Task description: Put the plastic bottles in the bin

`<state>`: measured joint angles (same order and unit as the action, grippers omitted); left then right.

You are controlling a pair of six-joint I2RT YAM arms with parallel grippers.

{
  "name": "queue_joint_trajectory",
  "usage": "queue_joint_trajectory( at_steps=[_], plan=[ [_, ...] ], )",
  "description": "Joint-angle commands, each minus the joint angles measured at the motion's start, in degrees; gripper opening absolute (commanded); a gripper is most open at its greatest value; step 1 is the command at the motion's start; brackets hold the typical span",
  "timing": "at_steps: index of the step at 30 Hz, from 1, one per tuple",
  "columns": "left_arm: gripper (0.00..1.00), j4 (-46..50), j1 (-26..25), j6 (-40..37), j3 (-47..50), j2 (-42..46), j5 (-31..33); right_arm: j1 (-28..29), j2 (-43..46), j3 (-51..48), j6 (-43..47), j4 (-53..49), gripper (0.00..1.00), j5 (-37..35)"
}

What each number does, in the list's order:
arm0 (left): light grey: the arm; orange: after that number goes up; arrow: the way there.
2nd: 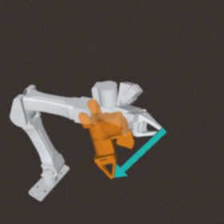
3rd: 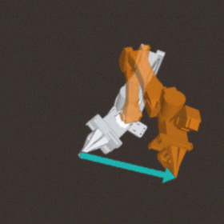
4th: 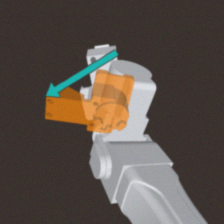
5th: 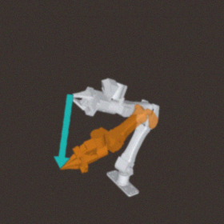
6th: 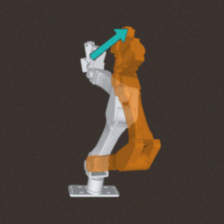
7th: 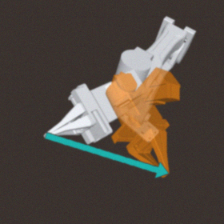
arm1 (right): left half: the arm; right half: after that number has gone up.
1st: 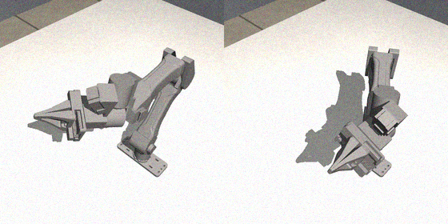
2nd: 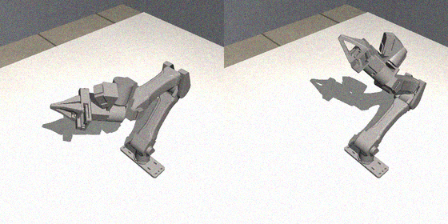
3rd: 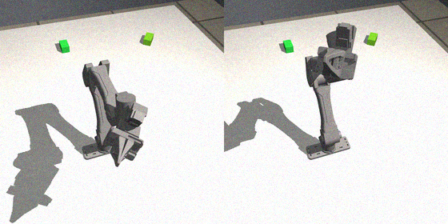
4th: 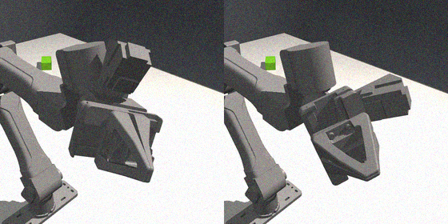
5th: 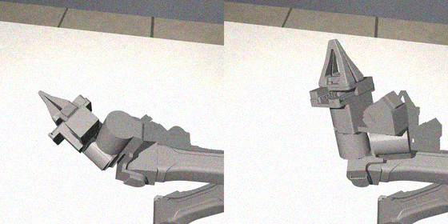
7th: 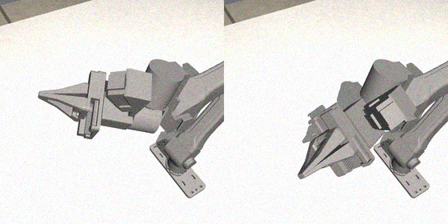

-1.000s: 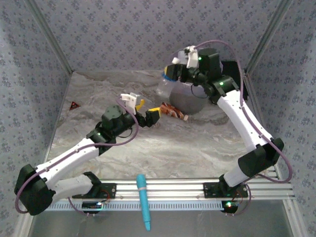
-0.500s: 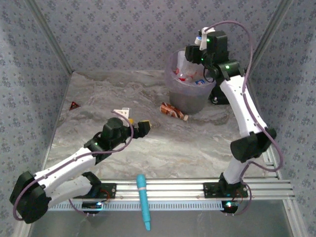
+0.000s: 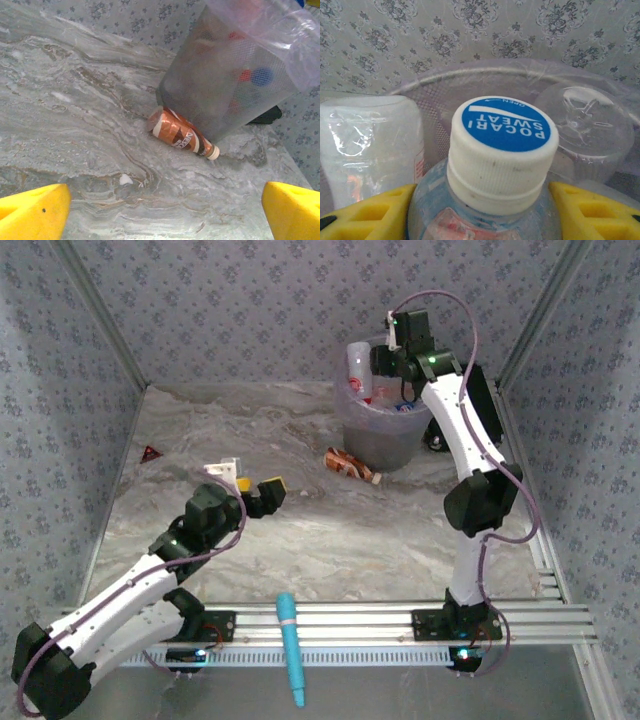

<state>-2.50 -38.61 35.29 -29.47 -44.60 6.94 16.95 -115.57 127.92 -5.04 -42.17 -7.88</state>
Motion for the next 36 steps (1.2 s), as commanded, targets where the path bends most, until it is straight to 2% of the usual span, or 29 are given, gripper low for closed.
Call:
queue_joint_trajectory(
  at_steps=[1,5,8,11,18,21,24,29,32,36],
  plan=[
    [0.97,0.85,0.55,0.63,0.32,0.84,0.37,-0.68,-1.59,2.31,0.33,-3.0,0.72,1.07],
    [0.97,0.58,0.81,0.66,0.38,0.44,0.18,-0.61,-0.9,6.03,1.75,-3.29,0.86,2.11],
    [0.97,0.14,0.84,0.74,0.38,-0.05,-0.01,-0.69,-0.12,9.08,2.77,-4.28,0.92,2.15],
    [0.97,-0.18,0.89,0.75,0.43,-0.4,-0.22,-0.73,1.29,10.13,3.09,-5.02,0.93,1.34],
    [0.97,0.9,1.14,1.85,-0.93,-2.41,-0.43,-1.01,6.05,4.65,2.18,-4.26,0.8,3.64],
    [0.97,2.06,1.21,4.4,-3.29,-6.56,-1.59,-1.02,10.69,-1.02,1.12,-2.33,0.76,6.52],
    [0.98,-0.79,1.2,7.65,-5.13,-12.11,-4.89,-1.2,17.95,-9.44,0.38,1.85,0.76,9.81],
    [0.95,0.33,1.12,18.58,-11.28,-21.91,-6.42,-3.55,29.17,-20.4,-3.06,3.85,0.76,17.42],
    [0.94,-0.68,0.94,25.77,-14.02,-26.62,-7.35,-3.93,35.7,-27.95,-4.35,5.04,0.76,18.39],
    [0.92,-7.24,0.97,32.26,-15.21,-32.83,-9.25,-4.2,43.67,-38.47,-6.39,6.83,0.76,18.3]
  ],
)
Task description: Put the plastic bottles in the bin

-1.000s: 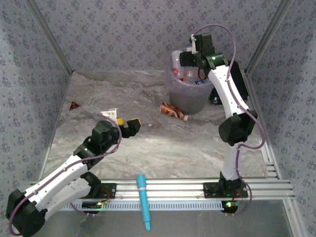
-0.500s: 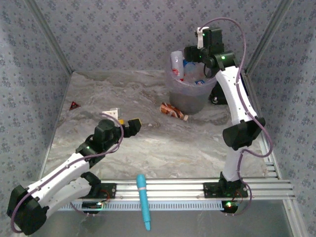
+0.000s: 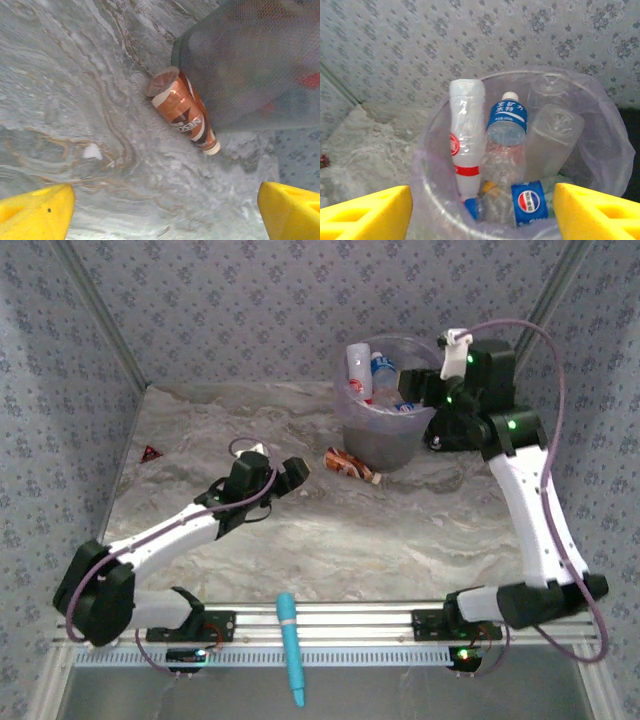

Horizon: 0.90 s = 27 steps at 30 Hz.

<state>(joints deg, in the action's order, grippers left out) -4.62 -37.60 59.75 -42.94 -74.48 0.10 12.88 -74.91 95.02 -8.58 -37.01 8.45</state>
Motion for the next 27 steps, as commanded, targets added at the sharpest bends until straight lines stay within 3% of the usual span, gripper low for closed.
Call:
queue_joint_trajectory(
  at_steps=[1,5,11,21,27],
  plan=[
    [0.89,-7.28,0.02,10.3,-1.97,-4.91,-3.16,-0.23,5.05,-8.39,-3.55,1.9,0.76,1.69],
    [0.84,-12.08,0.26,16.6,-5.92,-13.65,-6.6,-0.99,11.7,-16.61,-5.93,2.23,0.76,0.86],
    [0.85,-13.2,0.32,19.79,-13.22,-23.66,-7.27,-2.66,18.0,-22.68,-7.66,-0.06,0.76,0.61],
    [0.82,-12.72,0.62,24.0,-22.23,-36.47,-7.41,-7.49,22.37,-21.76,-6.47,-5.53,0.76,1.26],
    [0.75,-17.35,-0.06,26.67,-24.72,-42.56,-7.39,-9.4,24.28,-22.33,-5.34,-7.09,0.76,0.7]
  ],
)
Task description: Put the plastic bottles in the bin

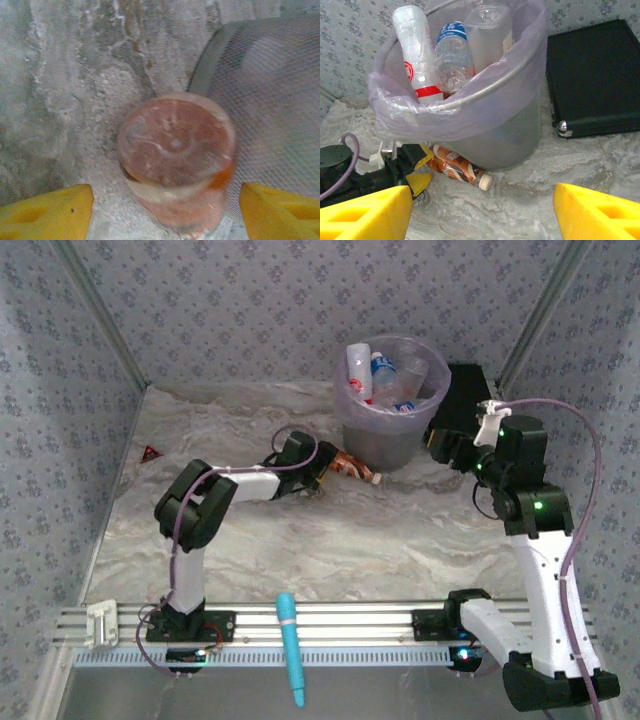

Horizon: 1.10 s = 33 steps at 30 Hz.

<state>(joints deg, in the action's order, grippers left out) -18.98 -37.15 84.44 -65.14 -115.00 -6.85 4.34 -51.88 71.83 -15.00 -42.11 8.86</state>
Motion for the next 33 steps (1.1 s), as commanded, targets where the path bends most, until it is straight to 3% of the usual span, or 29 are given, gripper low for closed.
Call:
queue_joint_trajectory(
  at_steps=[1,16,22,28,33],
  plan=[
    [0.74,-2.63,-0.82,1.79,-3.23,-2.79,-0.34,-1.28,1.55,0.77,1.35,-2.42,0.76,0.34],
    [0.48,-1.23,-0.53,0.13,-2.8,-1.18,1.48,-3.37,2.53,-0.4,3.23,-3.4,0.75,1.78],
    [0.43,0.0,-0.56,-2.73,-1.25,3.23,1.71,-2.57,2.53,-2.21,6.01,-2.72,0.73,8.61],
    [0.41,1.06,-0.04,-5.27,1.96,9.27,1.01,5.65,1.84,-7.91,8.37,-1.09,0.71,9.22],
    [0.39,6.77,1.31,-16.09,3.01,18.23,-4.13,15.85,-2.72,-4.92,13.34,-4.01,0.72,4.6]
  ],
)
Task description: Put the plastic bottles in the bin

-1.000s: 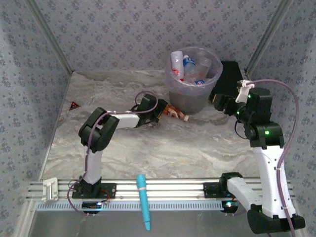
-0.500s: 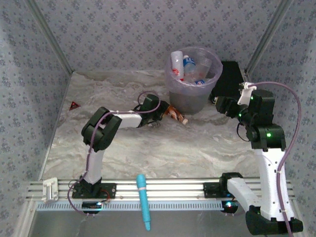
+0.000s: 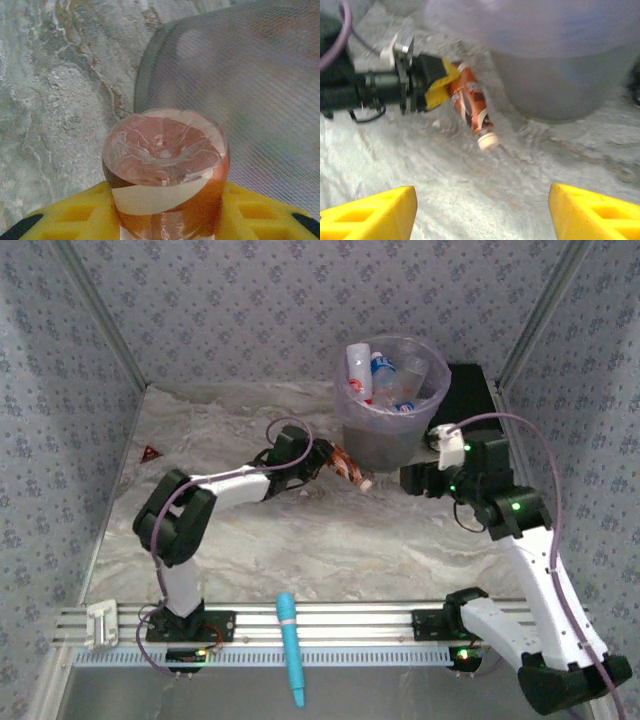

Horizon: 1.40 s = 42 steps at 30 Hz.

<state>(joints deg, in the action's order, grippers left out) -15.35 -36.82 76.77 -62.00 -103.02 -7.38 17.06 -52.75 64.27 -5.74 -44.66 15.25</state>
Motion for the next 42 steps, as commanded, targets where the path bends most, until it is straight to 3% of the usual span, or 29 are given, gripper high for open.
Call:
queue_joint_trajectory(
  at_steps=[1,7,13,18,25,30,42],
  plan=[
    [0.39,4.4,1.14,-10.75,-0.2,8.0,-4.89,4.12,-3.05,3.17,4.37,-1.63,0.73,-1.08],
    [0.39,7.97,2.58,-21.17,1.17,17.65,-15.63,8.06,-11.13,5.9,6.7,1.59,0.85,7.95],
    [0.4,3.24,2.16,-19.55,3.05,22.19,-21.16,7.16,-18.69,8.1,4.57,7.5,0.9,15.43],
    [0.4,-0.37,1.04,-18.22,3.6,22.63,-22.39,6.59,-22.62,7.99,2.71,15.81,0.91,27.55],
    [0.39,-4.82,0.52,-15.16,3.84,22.34,-24.62,4.64,-26.31,9.3,3.11,14.99,0.91,29.54],
    [0.39,-3.9,0.5,-15.97,3.12,22.12,-23.19,3.86,-27.14,9.6,1.37,16.07,0.78,35.25],
    [0.43,-5.89,-0.01,-14.63,0.44,19.43,-21.8,2.62,-27.66,11.91,2.33,13.8,0.47,37.39]
  ],
)
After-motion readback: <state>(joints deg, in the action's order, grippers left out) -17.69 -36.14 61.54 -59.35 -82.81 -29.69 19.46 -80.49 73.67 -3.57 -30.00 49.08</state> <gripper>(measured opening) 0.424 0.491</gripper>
